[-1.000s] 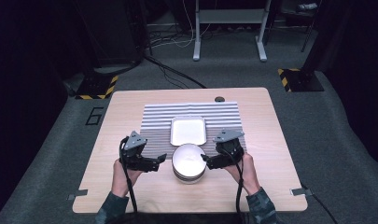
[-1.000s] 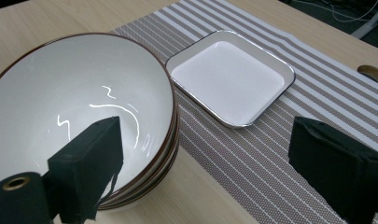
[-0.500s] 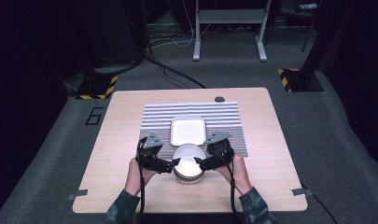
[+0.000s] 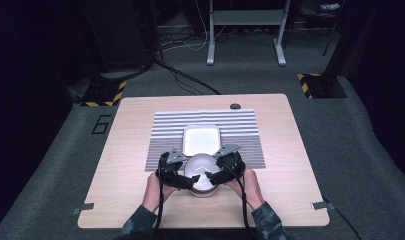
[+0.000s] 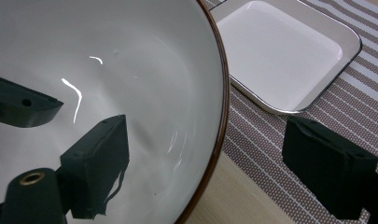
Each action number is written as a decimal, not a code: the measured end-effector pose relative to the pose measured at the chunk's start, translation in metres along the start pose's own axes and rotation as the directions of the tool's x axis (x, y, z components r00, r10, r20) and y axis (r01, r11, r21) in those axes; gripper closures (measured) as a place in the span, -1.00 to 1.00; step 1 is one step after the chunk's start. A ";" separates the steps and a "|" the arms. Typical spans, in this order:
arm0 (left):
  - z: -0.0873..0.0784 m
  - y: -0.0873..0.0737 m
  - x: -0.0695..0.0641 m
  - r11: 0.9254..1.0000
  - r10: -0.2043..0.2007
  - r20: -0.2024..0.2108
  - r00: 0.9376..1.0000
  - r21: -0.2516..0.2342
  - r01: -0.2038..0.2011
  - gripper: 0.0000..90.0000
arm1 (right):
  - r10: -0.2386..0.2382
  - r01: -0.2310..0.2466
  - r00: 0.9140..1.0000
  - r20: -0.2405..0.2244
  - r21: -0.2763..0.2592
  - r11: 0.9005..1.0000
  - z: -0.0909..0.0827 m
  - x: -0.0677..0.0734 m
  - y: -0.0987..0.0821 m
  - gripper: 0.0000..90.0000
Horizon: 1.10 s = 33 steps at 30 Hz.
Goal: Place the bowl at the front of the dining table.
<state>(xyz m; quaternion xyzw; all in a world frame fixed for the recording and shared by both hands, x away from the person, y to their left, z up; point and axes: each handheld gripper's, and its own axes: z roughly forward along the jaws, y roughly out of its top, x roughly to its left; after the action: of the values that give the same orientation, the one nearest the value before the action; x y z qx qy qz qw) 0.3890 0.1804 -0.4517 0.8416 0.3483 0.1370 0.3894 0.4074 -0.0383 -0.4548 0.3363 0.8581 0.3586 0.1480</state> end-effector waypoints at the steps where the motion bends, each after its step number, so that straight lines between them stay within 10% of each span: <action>1: 0.000 0.000 0.000 1.000 0.000 0.000 1.000 0.000 0.000 -0.76 | 0.000 0.000 1.000 0.000 0.000 1.000 0.000 0.000 0.000 -0.69; 8: 0.007 -0.007 0.003 1.000 -0.017 0.010 1.000 0.013 0.017 -0.62 | 0.004 -0.004 1.000 -0.009 0.032 0.999 0.006 0.001 -0.004 -0.64; 18: 0.010 -0.006 -0.001 1.000 -0.018 0.021 1.000 0.015 0.017 -0.11 | -0.012 0.014 0.997 -0.073 0.022 1.000 0.003 0.006 -0.002 -0.02; 33: 0.006 -0.003 -0.004 1.000 0.005 -0.055 0.998 -0.011 -0.005 0.24 | -0.010 0.010 1.000 -0.016 0.006 1.000 -0.002 0.007 0.004 0.27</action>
<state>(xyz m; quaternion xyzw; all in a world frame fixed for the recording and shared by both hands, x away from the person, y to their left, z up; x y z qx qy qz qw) 0.3881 0.1758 -0.4577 0.8361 0.3560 0.1629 0.3842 0.4029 -0.0322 -0.4503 0.3297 0.8619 0.3580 0.1421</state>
